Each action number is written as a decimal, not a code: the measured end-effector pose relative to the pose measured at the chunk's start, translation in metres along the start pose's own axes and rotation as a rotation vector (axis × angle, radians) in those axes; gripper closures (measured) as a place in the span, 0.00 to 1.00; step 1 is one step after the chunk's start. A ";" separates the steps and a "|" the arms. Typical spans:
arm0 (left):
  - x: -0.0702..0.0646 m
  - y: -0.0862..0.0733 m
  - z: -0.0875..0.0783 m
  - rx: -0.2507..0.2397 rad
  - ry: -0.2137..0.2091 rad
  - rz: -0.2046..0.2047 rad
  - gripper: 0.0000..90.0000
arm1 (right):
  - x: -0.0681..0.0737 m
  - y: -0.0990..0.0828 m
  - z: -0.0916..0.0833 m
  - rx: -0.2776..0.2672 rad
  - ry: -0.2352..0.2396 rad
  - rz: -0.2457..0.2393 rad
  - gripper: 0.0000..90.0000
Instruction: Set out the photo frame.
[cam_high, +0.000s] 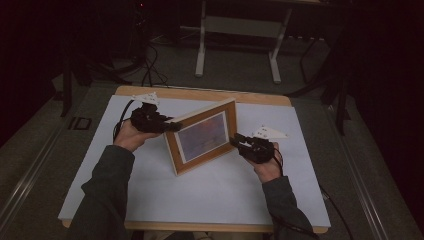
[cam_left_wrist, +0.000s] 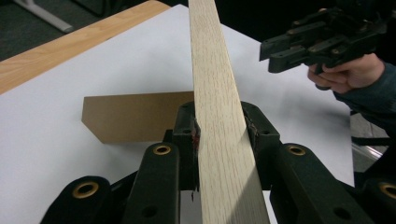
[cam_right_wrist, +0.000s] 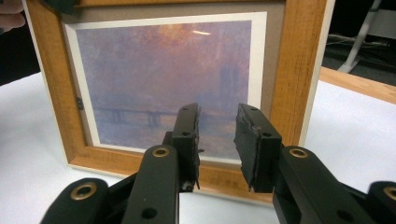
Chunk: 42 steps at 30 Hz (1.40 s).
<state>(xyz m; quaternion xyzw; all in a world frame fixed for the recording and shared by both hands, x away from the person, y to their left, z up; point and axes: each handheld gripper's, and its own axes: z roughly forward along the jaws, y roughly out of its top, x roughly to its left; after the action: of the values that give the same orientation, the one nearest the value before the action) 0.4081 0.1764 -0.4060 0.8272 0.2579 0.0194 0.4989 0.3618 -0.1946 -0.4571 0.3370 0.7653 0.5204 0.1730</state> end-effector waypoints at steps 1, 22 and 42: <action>0.000 0.000 0.001 0.000 -0.006 0.005 0.80 | 0.000 0.000 0.000 0.001 -0.001 -0.002 0.77; -0.002 0.005 0.004 0.014 -0.017 0.064 0.80 | -0.004 0.000 -0.001 0.000 -0.011 0.002 0.77; -0.026 -0.009 -0.016 -0.120 0.205 -0.082 0.55 | -0.023 0.016 0.004 0.018 -0.053 0.000 0.74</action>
<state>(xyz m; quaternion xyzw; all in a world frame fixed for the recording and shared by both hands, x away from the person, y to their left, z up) 0.3776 0.1809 -0.3993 0.7783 0.3395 0.0986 0.5188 0.3859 -0.2047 -0.4458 0.3522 0.7651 0.5044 0.1902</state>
